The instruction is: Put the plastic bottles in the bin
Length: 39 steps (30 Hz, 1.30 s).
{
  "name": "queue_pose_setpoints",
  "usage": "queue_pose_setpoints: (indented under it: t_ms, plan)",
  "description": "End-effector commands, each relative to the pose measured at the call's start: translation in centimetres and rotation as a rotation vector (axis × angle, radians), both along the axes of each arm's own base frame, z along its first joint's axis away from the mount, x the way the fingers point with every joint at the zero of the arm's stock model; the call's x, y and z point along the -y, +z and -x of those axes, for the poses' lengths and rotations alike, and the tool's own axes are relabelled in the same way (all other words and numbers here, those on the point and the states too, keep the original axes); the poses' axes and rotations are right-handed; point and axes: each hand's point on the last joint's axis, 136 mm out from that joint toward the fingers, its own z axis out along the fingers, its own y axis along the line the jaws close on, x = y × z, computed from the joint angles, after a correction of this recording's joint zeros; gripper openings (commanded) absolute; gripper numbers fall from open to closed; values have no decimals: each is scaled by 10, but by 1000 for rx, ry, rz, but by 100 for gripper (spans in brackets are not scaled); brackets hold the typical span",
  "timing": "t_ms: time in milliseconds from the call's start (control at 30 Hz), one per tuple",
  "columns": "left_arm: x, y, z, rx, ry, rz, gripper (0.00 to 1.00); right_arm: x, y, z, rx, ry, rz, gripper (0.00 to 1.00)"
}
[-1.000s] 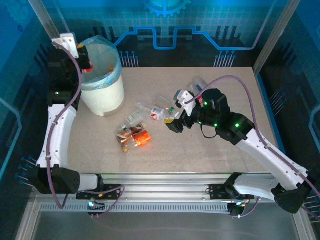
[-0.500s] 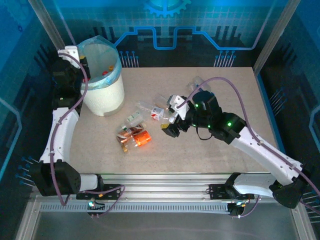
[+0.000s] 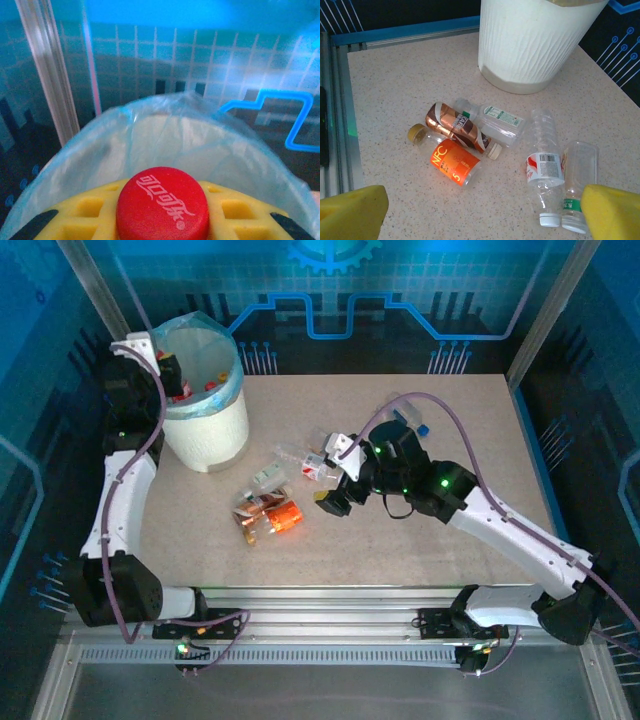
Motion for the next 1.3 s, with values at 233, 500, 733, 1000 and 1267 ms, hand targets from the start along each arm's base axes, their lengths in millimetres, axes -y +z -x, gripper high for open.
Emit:
queue_pose_setpoints:
  t_ms: [233,500,733,1000,1267]
  plan:
    - [6,-34,-11,-42,-57,50,0,-5,-3,4,28,23,63,100]
    - [8,-67,-4,-88,-60,59,25,-12,-6,0,27,34,78,100]
    - [8,-62,1,-79,-51,98,59,-29,-20,9,25,93,159,100]
    - [10,-31,16,-15,-46,119,66,-42,-23,7,73,87,200,100]
    - [31,28,45,88,-120,161,66,-15,-22,-46,-55,-207,178,100]
